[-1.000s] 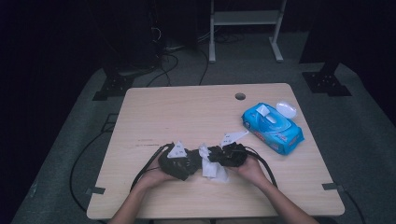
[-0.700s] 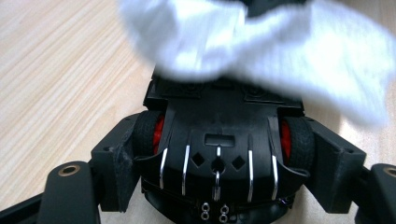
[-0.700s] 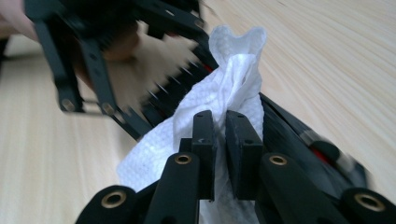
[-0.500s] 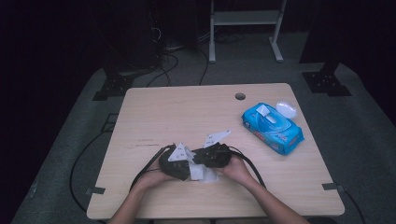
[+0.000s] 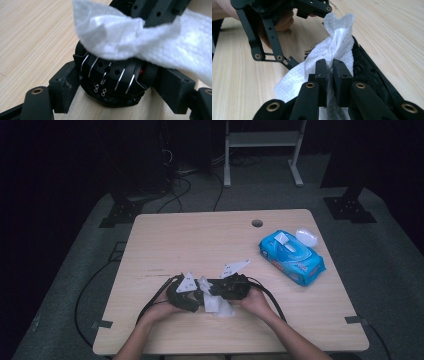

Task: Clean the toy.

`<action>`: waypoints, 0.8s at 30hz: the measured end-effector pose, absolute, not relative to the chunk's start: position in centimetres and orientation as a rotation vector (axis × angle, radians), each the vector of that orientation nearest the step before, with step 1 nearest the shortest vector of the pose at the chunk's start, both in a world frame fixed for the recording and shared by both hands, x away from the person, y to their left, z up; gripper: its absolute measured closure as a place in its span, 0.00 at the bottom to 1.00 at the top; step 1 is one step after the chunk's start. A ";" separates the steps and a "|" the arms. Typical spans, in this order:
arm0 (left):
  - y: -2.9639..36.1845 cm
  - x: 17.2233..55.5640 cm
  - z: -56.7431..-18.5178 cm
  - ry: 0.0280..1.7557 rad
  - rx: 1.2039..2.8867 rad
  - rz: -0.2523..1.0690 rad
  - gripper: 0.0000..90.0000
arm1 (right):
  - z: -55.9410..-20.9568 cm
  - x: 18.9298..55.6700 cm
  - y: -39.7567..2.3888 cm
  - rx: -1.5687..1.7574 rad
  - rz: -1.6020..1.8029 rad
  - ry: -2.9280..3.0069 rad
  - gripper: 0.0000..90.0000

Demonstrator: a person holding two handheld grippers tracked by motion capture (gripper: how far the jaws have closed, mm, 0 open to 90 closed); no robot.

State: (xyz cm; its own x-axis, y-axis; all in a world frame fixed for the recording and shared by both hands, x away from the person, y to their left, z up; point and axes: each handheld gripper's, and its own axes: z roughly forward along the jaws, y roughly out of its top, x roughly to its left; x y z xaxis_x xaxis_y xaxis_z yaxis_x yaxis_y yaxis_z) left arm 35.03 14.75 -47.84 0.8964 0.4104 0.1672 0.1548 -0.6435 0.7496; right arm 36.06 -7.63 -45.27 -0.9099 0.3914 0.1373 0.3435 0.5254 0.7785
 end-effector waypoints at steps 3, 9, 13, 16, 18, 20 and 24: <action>14.7 34.9 -47.7 0.388 2.260 0.416 0.26 | -45.1 36.2 -8.7 0.667 1.332 2.670 0.91; 14.3 34.7 -47.6 0.353 2.257 0.408 0.33 | -45.0 36.7 -10.7 0.741 1.301 2.623 0.91; 14.1 34.6 -47.6 0.355 2.255 0.411 0.34 | -45.2 36.4 -9.1 0.696 1.341 2.640 0.92; 14.1 34.6 -47.6 0.352 2.256 0.415 0.34 | -45.3 36.1 -8.1 0.654 1.382 2.655 0.92; 14.1 34.6 -47.6 0.350 2.255 0.415 0.34 | -45.3 35.9 -7.5 0.608 1.362 2.657 0.92; 14.2 34.6 -47.6 0.351 2.256 0.413 0.34 | -45.1 36.1 -8.3 0.629 1.339 2.637 0.92; 14.0 34.5 -47.5 0.346 2.256 0.404 0.34 | -45.3 36.5 -9.7 0.673 1.342 2.623 0.92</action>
